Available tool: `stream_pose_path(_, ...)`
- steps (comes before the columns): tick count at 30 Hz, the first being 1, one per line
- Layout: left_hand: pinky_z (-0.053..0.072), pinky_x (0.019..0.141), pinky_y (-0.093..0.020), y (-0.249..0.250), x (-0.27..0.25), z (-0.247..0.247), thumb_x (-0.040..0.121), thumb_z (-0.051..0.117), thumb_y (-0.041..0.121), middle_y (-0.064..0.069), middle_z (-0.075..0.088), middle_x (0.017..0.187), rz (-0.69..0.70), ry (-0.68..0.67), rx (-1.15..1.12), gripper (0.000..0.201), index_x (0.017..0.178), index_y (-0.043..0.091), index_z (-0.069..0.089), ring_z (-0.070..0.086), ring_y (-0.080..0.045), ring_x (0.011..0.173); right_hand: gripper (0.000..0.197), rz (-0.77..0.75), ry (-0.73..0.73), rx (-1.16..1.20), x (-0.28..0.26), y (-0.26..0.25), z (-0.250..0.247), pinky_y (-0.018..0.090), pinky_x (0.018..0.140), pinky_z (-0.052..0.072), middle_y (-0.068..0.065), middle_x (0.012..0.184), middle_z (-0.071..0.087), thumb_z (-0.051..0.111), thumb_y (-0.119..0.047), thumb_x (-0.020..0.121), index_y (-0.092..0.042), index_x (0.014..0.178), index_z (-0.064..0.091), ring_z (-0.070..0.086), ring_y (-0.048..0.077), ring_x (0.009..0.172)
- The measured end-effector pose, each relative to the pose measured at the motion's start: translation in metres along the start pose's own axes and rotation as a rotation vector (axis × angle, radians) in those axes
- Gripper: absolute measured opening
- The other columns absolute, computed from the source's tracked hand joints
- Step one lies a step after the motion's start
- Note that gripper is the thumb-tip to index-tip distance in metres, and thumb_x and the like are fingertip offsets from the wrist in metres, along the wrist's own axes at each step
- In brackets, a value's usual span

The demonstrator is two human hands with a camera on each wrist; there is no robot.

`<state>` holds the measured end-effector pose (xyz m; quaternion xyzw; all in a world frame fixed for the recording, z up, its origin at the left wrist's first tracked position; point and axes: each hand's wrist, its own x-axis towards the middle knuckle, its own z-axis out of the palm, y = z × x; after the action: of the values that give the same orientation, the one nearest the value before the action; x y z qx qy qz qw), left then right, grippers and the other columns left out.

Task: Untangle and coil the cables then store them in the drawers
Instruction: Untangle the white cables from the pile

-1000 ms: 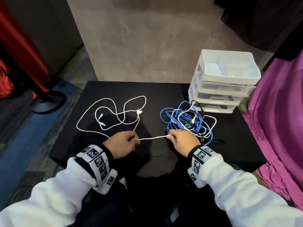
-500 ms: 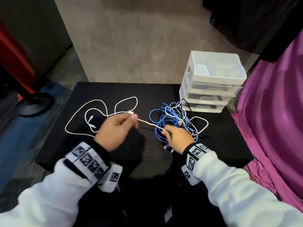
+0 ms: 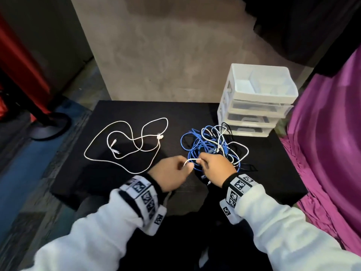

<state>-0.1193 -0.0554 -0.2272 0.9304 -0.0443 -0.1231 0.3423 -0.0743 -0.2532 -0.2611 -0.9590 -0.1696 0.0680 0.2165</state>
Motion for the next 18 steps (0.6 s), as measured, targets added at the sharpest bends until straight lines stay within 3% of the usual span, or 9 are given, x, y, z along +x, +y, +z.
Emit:
stream_pose_path(3, 0.051, 0.084, -0.034, 0.015, 0.014, 0.025, 0.103, 0.049, 0.037, -0.005, 0.072, 0.089, 0.022, -0.002, -0.104, 0.031, 0.093, 0.015, 0.069, 0.068, -0.027, 0.09, 0.018, 0.005, -0.022, -0.008, -0.003, -0.001, 0.002, 0.039, 0.065, 0.047, 0.005, 0.082, 0.064, 0.046, -0.032, 0.103, -0.023, 0.089, 0.053, 0.063, 0.035, 0.082)
stream_pose_path(4, 0.046, 0.081, -0.03, 0.019, 0.016, 0.027, 0.104, 0.049, 0.031, -0.002, 0.07, 0.084, 0.022, 0.025, -0.128, 0.031, 0.09, 0.014, 0.071, 0.067, -0.023, 0.087, 0.019, 0.012, -0.021, -0.004, -0.004, -0.001, 0.001, 0.038, 0.063, 0.044, 0.005, 0.081, 0.064, 0.046, -0.031, 0.103, -0.022, 0.088, 0.052, 0.063, 0.036, 0.082)
stream_pose_path(6, 0.038, 0.068, -0.027, 0.021, 0.014, 0.02, 0.103, 0.051, 0.027, 0.008, 0.059, 0.063, 0.013, 0.081, -0.187, 0.031, 0.082, 0.017, 0.071, 0.056, -0.008, 0.065, 0.02, 0.03, -0.011, 0.017, -0.003, 0.002, 0.0, 0.037, 0.061, 0.04, 0.007, 0.08, 0.063, 0.046, -0.031, 0.104, -0.023, 0.085, 0.05, 0.063, 0.037, 0.082)
stream_pose_path(8, 0.035, 0.058, -0.025, 0.023, 0.005, 0.0, 0.103, 0.053, 0.027, 0.012, 0.048, 0.048, 0.057, 0.111, -0.245, 0.033, 0.075, 0.02, 0.068, 0.042, -0.002, 0.049, 0.021, 0.03, 0.003, 0.044, -0.003, 0.004, -0.002, 0.039, 0.064, 0.047, 0.008, 0.079, 0.065, 0.046, -0.034, 0.104, -0.025, 0.085, 0.047, 0.063, 0.037, 0.08)
stream_pose_path(12, 0.035, 0.049, -0.022, 0.011, -0.012, -0.045, 0.106, 0.051, 0.023, 0.01, 0.045, 0.048, 0.069, 0.12, -0.351, 0.036, 0.074, 0.016, 0.065, 0.04, -0.006, 0.045, 0.024, 0.003, 0.021, 0.066, 0.0, -0.001, -0.004, 0.044, 0.069, 0.055, 0.002, 0.075, 0.067, 0.041, -0.042, 0.105, -0.028, 0.085, 0.04, 0.065, 0.031, 0.074)
stream_pose_path(15, 0.049, 0.064, -0.024, -0.007, -0.019, -0.056, 0.106, 0.049, 0.023, 0.0, 0.061, 0.068, -0.023, 0.026, -0.27, 0.03, 0.088, 0.015, 0.072, 0.06, -0.008, 0.058, 0.022, -0.002, -0.015, 0.091, 0.002, -0.009, -0.005, 0.044, 0.074, 0.054, 0.003, 0.079, 0.069, 0.041, -0.035, 0.105, -0.021, 0.092, 0.051, 0.066, 0.029, 0.078)
stream_pose_path(18, 0.046, 0.087, -0.022, -0.011, -0.013, -0.047, 0.103, 0.054, 0.033, 0.003, 0.068, 0.103, 0.015, 0.12, 0.0, 0.024, 0.112, 0.022, 0.073, 0.064, -0.008, 0.092, 0.021, -0.009, -0.042, 0.037, 0.0, -0.015, -0.002, 0.04, 0.069, 0.049, 0.007, 0.087, 0.069, 0.043, -0.033, 0.106, -0.019, 0.098, 0.056, 0.065, 0.034, 0.086)
